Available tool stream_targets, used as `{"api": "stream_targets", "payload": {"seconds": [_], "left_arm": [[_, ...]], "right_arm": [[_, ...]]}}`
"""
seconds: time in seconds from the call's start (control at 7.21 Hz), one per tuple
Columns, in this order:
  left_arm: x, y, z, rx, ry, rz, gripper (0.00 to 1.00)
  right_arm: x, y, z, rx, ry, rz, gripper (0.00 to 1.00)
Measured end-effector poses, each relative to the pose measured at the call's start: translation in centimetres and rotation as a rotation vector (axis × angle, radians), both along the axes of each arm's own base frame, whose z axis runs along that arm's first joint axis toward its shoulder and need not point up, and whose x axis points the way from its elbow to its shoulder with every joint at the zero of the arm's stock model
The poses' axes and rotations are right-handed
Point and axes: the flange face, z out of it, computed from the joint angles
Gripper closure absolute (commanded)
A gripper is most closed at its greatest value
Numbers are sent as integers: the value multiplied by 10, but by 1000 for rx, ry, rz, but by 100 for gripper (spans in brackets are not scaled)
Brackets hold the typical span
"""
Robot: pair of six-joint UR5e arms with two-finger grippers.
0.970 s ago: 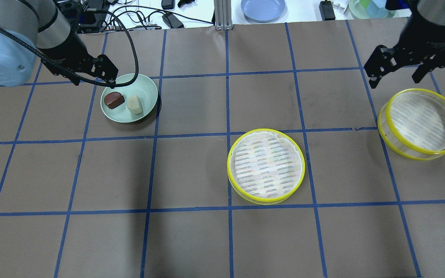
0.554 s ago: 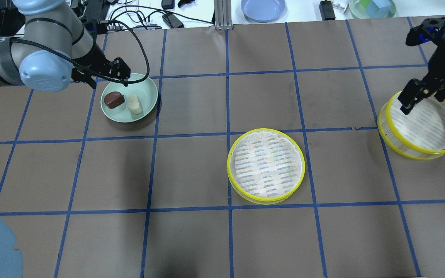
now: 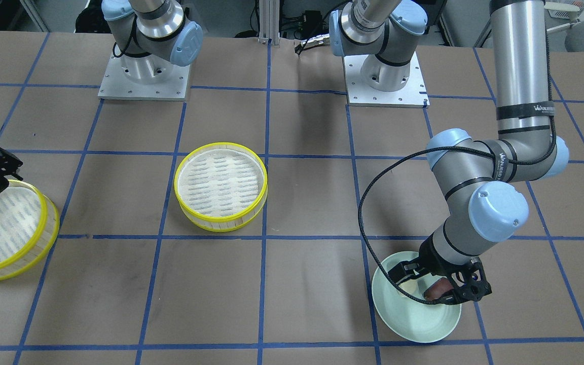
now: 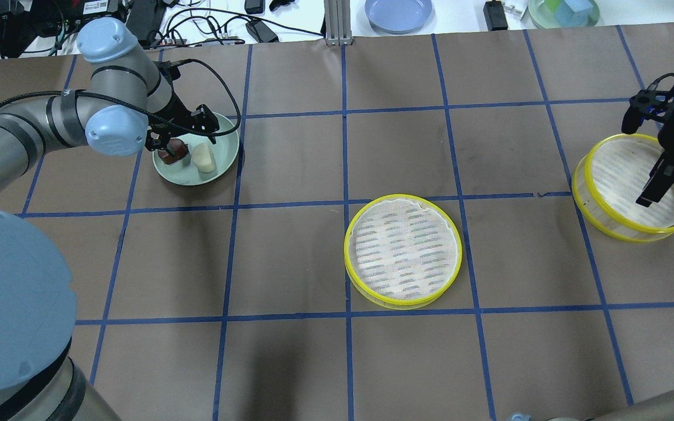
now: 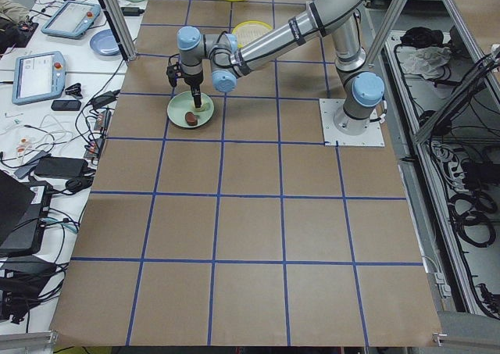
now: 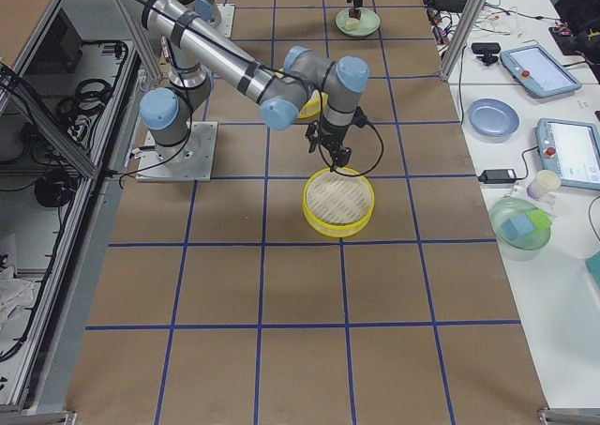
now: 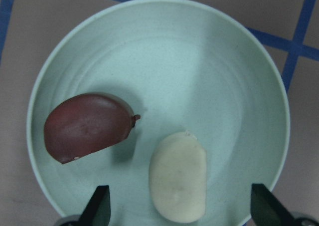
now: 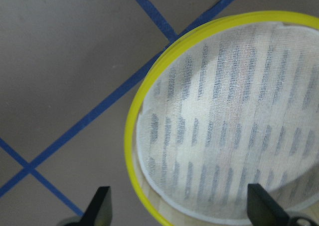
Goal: Stack buns with steamer
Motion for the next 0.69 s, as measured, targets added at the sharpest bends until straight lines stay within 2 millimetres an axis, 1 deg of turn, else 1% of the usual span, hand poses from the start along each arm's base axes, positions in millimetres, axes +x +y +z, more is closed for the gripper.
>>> {"api": "stream_targets", "payload": {"seconds": [0.14,0.28,0.42,0.55,0.69], "left_arm": [[-1,-1,-11,11,13,4,8],[-1,-2,-19,21,18,1,38],[-1,-3,-25,29,19,-6,84],[-1,-5,-30,35,20,-9,100],[-1,-6,-31,36,21,-12,100]], "right_arm": [[-13,-1,-17,-11,-3,56,15],[-24,-3,-20,-54,23,56,15],[-43,-3,-16,-117,68,-19,15],[-65,0,-12,-171,89,-151,18],[-83,0,-12,-211,87,-281,27]]}}
